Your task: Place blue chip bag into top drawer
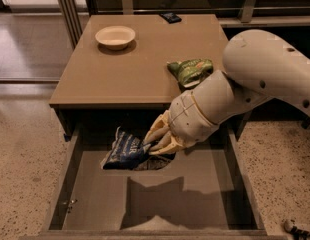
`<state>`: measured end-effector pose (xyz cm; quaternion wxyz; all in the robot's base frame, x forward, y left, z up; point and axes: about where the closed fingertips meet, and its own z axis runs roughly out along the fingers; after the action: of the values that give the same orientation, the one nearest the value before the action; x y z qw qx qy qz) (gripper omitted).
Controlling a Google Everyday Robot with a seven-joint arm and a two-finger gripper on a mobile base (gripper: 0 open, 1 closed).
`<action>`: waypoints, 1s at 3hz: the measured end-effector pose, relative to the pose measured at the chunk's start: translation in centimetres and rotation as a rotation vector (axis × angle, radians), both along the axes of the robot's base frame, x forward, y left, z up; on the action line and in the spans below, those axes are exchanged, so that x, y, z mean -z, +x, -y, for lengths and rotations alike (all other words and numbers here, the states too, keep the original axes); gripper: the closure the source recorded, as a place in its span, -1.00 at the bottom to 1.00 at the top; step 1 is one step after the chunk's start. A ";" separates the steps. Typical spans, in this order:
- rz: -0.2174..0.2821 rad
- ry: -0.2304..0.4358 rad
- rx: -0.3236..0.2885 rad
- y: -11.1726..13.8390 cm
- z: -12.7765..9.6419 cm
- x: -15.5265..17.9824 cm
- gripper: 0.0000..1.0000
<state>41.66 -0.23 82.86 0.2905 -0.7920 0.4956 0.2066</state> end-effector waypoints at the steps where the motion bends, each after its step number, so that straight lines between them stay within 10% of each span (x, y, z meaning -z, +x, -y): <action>1: -0.007 -0.003 0.002 -0.2 0.1 1.3 1.00; 3: -0.033 -0.003 -0.004 0.1 0.5 7.7 1.00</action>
Offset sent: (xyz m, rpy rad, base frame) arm -0.0028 -0.0100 -0.0837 0.0313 0.0403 -0.0009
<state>41.76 -0.71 75.14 0.2805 -0.7900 0.4990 0.2197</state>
